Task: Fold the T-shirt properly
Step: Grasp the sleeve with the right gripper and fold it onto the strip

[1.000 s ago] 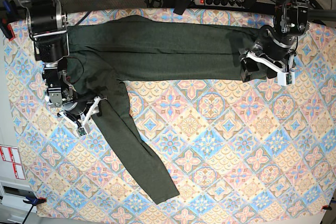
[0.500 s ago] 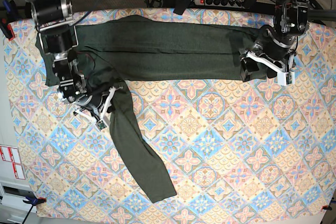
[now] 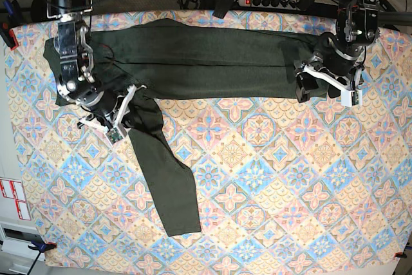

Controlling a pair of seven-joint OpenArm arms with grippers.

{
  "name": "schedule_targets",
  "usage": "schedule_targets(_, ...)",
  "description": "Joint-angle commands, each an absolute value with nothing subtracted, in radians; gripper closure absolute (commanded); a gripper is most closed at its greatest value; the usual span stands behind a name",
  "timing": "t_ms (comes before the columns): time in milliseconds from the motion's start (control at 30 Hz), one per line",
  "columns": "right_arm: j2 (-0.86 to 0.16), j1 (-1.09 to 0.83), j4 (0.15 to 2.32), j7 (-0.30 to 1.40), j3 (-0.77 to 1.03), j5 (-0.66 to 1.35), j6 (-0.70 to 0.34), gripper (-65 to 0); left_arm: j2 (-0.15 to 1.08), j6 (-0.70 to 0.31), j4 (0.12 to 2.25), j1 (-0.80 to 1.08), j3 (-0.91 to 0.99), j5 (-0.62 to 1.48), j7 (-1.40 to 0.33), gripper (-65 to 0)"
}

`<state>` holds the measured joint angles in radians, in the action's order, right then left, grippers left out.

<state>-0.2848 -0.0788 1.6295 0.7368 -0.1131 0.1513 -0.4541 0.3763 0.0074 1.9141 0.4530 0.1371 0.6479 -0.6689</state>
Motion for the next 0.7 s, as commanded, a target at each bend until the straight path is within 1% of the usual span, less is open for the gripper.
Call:
schedule_targets(0,-0.298,-0.09,1.682,0.728,-0.107,0.157,-0.45,-0.1,0.386,0.004,1.929,0.452,0.143,0.65,-0.648,-55.4)
schedule_targets(233,-0.298,-0.251,1.868,0.762,-0.113,0.157,-0.45,-0.1,0.386,0.004,1.928,0.452,0.143,0.648,-0.648,-55.4)
schedule_targets(400,-0.298,-0.381,1.905,0.757,-0.116,0.157,-0.45,-0.1,0.386,0.004,1.928,0.452,0.143,0.648,-0.648,-55.4)
schedule_targets(500,-0.303,-0.429,1.905,0.753,-0.16,0.157,-0.45,-0.1,0.386,0.004,1.928,0.452,0.143,0.648,-0.648,-55.4)
schedule_targets(667,-0.305,-0.43,1.905,0.753,-0.285,0.157,-0.45,-0.1,0.386,0.004,1.928,0.452,0.143,0.647,-0.648,-55.4)
